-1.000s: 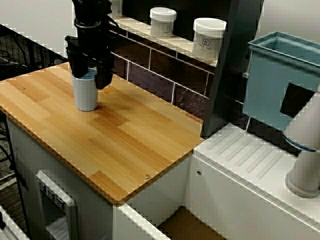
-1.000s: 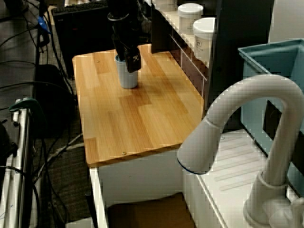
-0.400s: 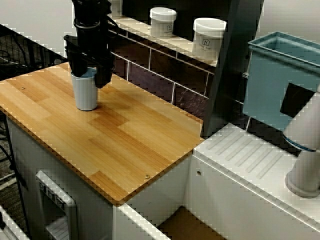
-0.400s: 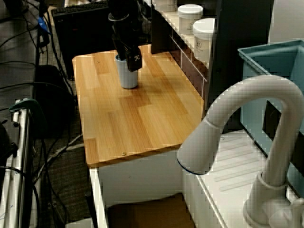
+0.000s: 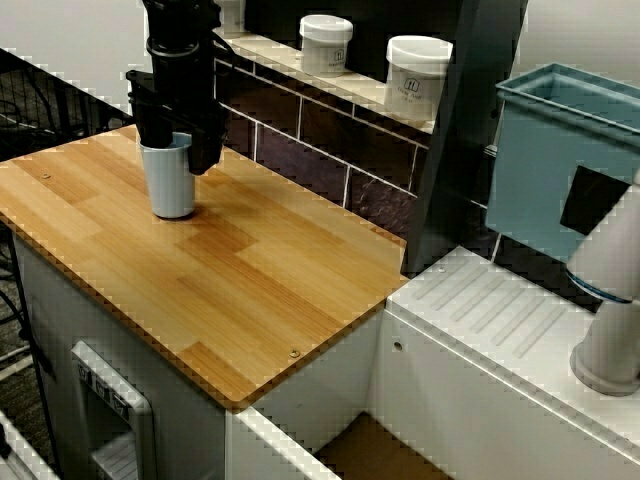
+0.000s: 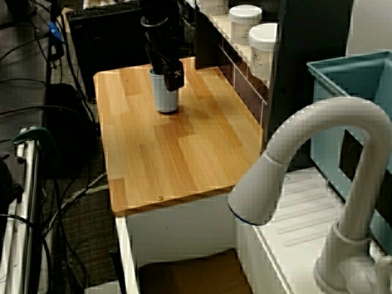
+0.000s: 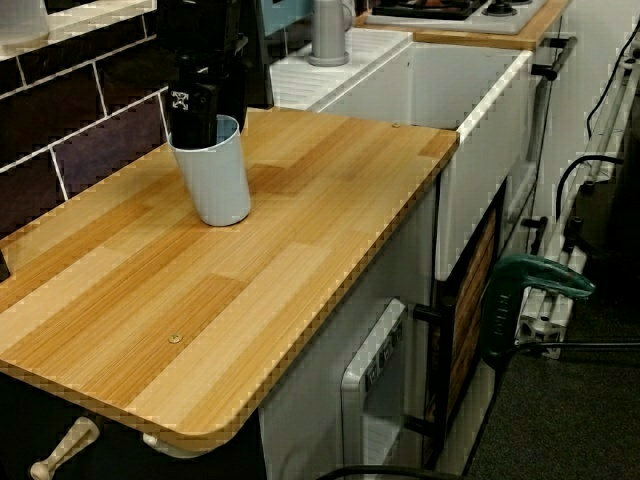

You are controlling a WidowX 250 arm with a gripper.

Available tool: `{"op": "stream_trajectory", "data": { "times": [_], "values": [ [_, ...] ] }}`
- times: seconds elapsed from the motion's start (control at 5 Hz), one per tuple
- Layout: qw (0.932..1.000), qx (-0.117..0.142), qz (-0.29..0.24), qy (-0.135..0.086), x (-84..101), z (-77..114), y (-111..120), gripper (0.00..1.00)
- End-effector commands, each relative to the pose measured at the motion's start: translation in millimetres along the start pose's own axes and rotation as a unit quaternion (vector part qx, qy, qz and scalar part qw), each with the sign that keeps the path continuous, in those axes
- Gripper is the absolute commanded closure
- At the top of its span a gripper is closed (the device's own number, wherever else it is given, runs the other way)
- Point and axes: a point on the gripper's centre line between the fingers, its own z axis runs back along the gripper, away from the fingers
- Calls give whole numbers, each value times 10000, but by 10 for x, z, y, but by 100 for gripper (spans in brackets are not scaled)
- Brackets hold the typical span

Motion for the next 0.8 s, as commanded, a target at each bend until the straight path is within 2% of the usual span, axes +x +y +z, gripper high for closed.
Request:
{"op": "stream_trajectory", "data": {
  "times": [0.0,0.2,0.6],
  "values": [
    [9999,14,46,-147,120,95,59,0],
    [9999,-16,35,-142,105,121,22,100],
    [9999,1,48,-129,50,126,29,100]
  ]
}}
